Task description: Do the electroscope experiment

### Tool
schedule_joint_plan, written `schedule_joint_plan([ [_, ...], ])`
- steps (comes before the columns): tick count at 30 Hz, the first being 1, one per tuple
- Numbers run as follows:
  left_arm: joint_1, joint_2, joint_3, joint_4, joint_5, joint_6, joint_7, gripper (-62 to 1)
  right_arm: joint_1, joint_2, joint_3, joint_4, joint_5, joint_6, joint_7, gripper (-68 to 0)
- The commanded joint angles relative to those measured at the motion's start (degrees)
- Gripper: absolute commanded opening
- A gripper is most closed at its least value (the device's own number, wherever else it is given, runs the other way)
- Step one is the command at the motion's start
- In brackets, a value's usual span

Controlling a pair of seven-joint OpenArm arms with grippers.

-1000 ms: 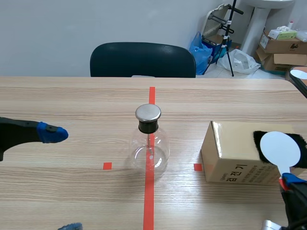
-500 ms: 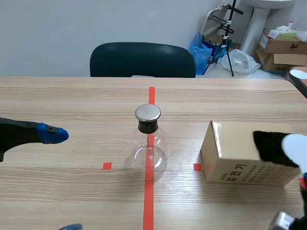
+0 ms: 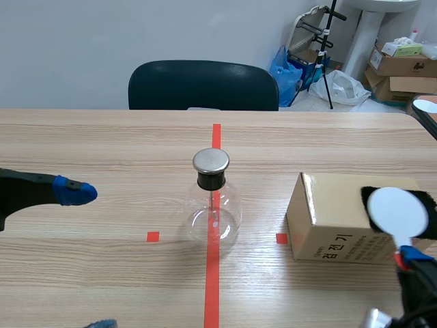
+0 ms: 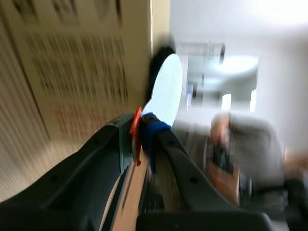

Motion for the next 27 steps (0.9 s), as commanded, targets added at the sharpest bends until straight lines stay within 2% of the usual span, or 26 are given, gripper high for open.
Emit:
schedule_joint_plan([
  [1,0.0,0.3,-0.2,0.2,-0.8,-0.1,-0.6,1.4,-0.8,1.1,1.1,0.5,0.7,-0.8,-3.1,-66.5],
  [2,0.0,0.3,-0.2,0.2,-0.8,-0.1,-0.6,1.4,-0.8,1.1,1.0,0.5,0.4,-0.7,-1.9,-66.5],
  [4,0.0,0.3,-0.2,0.2,-0.8,-0.1,-0.6,1.4,-0.5,1.0,0.6,0.5,-0.1,-0.6,6.1,-66.5],
  [5,0.0,0.3,-0.2,0.2,-0.8,-0.1,-0.6,1.4,-0.4,1.0,0.2,0.5,-0.1,-0.6,8.0,-66.5],
  [6,0.0,0.3,-0.2,0.2,-0.8,-0.1,-0.6,1.4,-0.4,0.8,-0.2,0.5,-0.1,-1.1,8.2,-66.5],
  [7,0.0,0.3,-0.2,0.2,-0.8,-0.1,-0.6,1.4,-0.4,0.6,-0.3,0.5,0.2,-2.5,6.2,-66.5],
  [10,0.0,0.3,-0.2,0.2,-0.8,-0.1,-0.6,1.4,-0.7,0.7,-0.1,0.5,0.7,-2.6,-2.7,-66.5],
  [12,0.0,0.3,-0.2,0.2,-0.8,-0.1,-0.6,1.4,-0.7,0.7,0.3,0.5,0.0,-2.4,-1.0,-66.5],
  [14,0.0,0.3,-0.2,0.2,-0.8,-0.1,-0.6,1.4,-0.5,0.6,0.0,0.5,-0.2,-1.7,5.6,-66.5],
  [15,0.0,0.3,-0.2,0.2,-0.8,-0.1,-0.6,1.4,-0.5,0.5,-0.4,0.5,-0.1,-1.9,7.3,-66.5],
  [16,0.0,0.3,-0.2,0.2,-0.8,-0.1,-0.6,1.4,-0.5,0.3,-0.6,0.5,0.0,-2.6,6.5,-66.5],
  [19,0.0,0.3,-0.2,0.2,-0.8,-0.1,-0.6,1.4,-0.9,0.0,-0.3,0.5,0.1,-2.6,-3.8,-66.5],
  [20,0.0,0.3,-0.2,0.2,-0.8,-0.1,-0.6,1.4,-0.9,0.0,0.0,0.5,0.0,-2.6,-4.8,-66.5],
  [21,0.0,0.3,-0.2,0.2,-0.8,-0.1,-0.6,1.4,-0.9,0.0,0.4,0.5,-0.4,-2.6,-3.9,-66.5],
  [24,0.0,0.3,-0.2,0.2,-0.8,-0.1,-0.6,1.4,-0.7,0.0,0.0,0.5,-1.0,-2.6,5.5,-66.5],
  [25,0.0,0.3,-0.2,0.2,-0.8,-0.1,-0.6,1.4,-0.7,0.0,-0.3,0.5,-1.0,-2.6,6.4,-66.5],
  [27,0.0,0.3,-0.2,0.2,-0.8,-0.1,-0.6,1.4,-0.9,-0.2,-0.5,0.5,-0.4,-2.6,1.9,-66.5],
])
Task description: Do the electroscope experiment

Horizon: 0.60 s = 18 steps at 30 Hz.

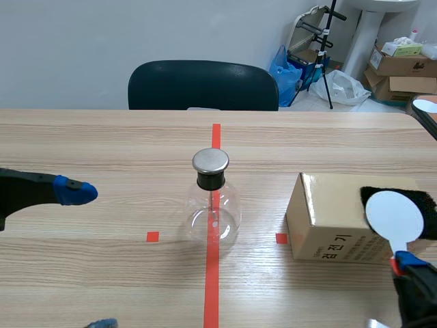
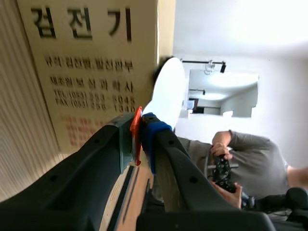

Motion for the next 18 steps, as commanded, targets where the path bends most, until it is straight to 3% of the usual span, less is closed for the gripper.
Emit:
schedule_joint_plan([
  [1,0.0,0.3,-0.2,0.2,-0.8,-0.1,-0.8,1.4,-0.3,0.2,0.2,0.5,1.0,-2.4,-6.6,-66.5],
  [3,0.0,0.3,-0.2,0.2,-0.8,-0.1,-0.7,1.4,-0.4,0.2,0.5,0.5,0.8,-2.4,-10.0,-66.5],
  [7,0.0,0.3,-0.2,0.2,-0.8,-0.1,-0.8,1.4,-0.1,0.2,0.2,0.5,-0.1,-2.4,1.2,-66.5],
  [8,0.0,0.3,-0.2,0.2,-0.8,-0.1,-0.8,1.4,-0.1,0.1,0.0,0.5,0.0,-2.4,1.1,-66.5],
  [12,0.0,0.3,-0.2,0.2,-0.8,-0.1,-0.8,1.4,-0.3,0.0,0.4,0.5,0.9,-2.4,-11.0,-66.5],
  [14,0.0,0.3,-0.2,0.2,-0.8,-0.1,-0.8,1.4,-0.2,0.1,0.5,0.5,0.0,-2.4,-7.8,-66.5],
  [16,0.0,0.3,-0.2,0.2,-0.8,-0.1,-0.8,1.4,0.0,0.0,0.2,0.5,-0.1,-2.4,0.5,-66.5],
  [18,0.0,0.3,-0.2,0.2,-0.8,-0.1,-0.8,1.4,0.0,-0.1,-0.3,0.5,0.0,-2.4,1.3,-66.5],
])
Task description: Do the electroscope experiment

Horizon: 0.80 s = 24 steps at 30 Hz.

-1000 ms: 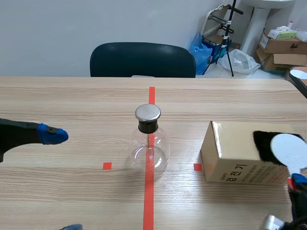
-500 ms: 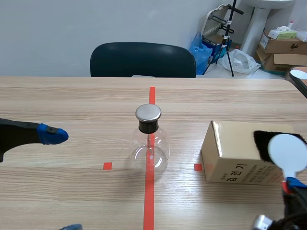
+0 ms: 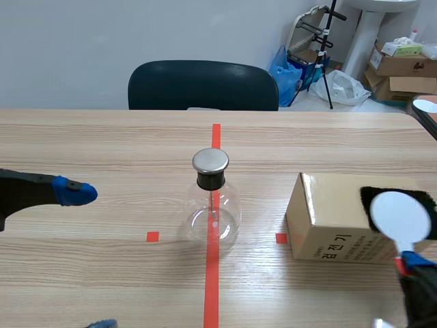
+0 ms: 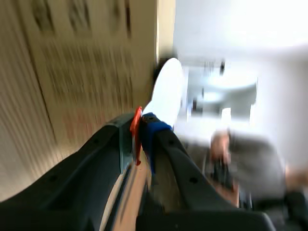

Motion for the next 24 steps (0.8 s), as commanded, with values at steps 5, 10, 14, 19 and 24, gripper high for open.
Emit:
schedule_joint_plan([
  [5,0.0,0.3,-0.2,0.2,-0.8,-0.1,-0.8,1.4,-0.2,-0.3,-0.7,0.5,0.7,-2.5,-14.7,-66.5],
  [10,0.0,0.3,-0.2,0.2,-0.8,-0.1,-0.8,1.4,0.0,-0.6,-0.9,0.5,0.6,-2.5,-4.0,-66.5],
  [14,0.0,0.3,-0.2,0.2,-0.8,-0.1,-0.8,1.4,-0.3,-0.8,-0.2,0.5,0.5,-2.5,-15.5,-66.5],
  [19,0.0,0.3,-0.2,0.2,-0.8,-0.1,-0.8,1.4,0.0,-0.8,-0.8,0.5,0.1,-2.5,-1.7,-66.5],
  [24,0.0,0.3,-0.2,0.2,-0.8,-0.1,-0.8,1.4,-0.3,-0.7,-0.6,0.5,0.4,-2.5,-14.2,-66.5],
])
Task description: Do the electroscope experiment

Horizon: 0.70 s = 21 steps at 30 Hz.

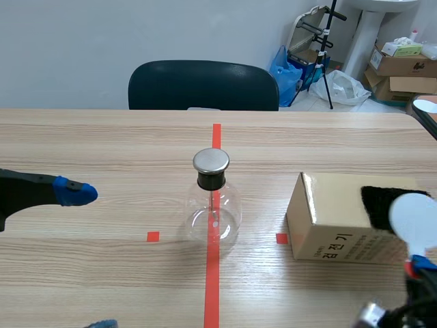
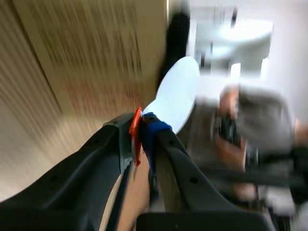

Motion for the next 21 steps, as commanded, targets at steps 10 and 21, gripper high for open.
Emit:
schedule_joint_plan([
  [10,0.0,0.3,-0.2,0.2,-0.8,-0.1,-0.8,1.4,-0.3,1.1,0.5,0.5,-0.6,-2.4,0.4,-66.5],
  [21,0.0,0.3,-0.2,0.2,-0.8,-0.1,-0.8,1.4,-0.2,0.7,0.7,0.5,-1.2,-2.4,4.7,-66.5],
])
